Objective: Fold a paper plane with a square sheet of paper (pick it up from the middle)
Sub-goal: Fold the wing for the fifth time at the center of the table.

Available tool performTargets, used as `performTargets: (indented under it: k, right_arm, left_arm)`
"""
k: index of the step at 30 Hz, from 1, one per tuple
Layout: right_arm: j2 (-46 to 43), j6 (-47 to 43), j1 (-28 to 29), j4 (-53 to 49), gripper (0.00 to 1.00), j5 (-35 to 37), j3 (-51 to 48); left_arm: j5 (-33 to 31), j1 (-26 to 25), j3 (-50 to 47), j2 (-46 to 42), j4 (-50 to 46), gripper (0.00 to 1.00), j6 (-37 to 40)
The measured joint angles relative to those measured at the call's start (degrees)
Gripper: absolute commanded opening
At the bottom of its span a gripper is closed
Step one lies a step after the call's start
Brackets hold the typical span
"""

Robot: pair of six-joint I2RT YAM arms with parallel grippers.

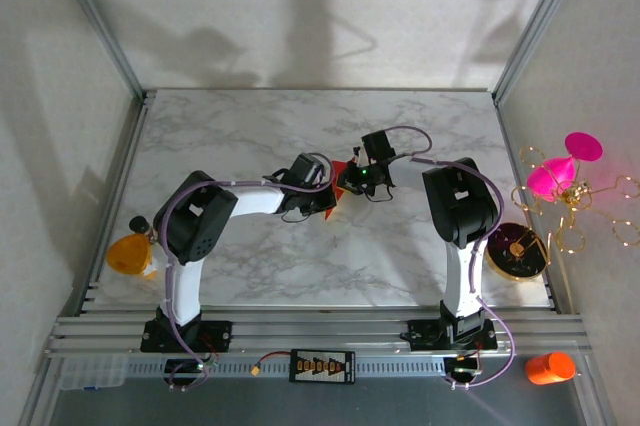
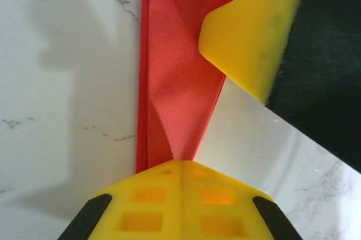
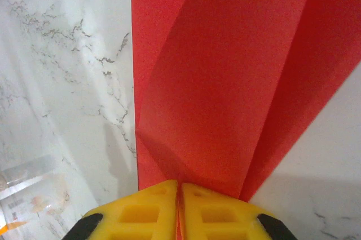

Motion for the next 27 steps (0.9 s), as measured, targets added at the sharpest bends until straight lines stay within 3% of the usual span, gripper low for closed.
performTargets:
  k: [13,27]
  right_arm:
    - [-4.68,-1.53,0.94,1.73,0.11,1.49,-3.63]
    - [-0.63,-5.22,1.20,0.33,0.10,1.36,-0.24]
  left_arm:
    - [0.02,0.00,0.04,0.02,-0.04,0.00,1.75]
    - [0.20,0.00,0.09,0.02,-0.48,0.00,4.74]
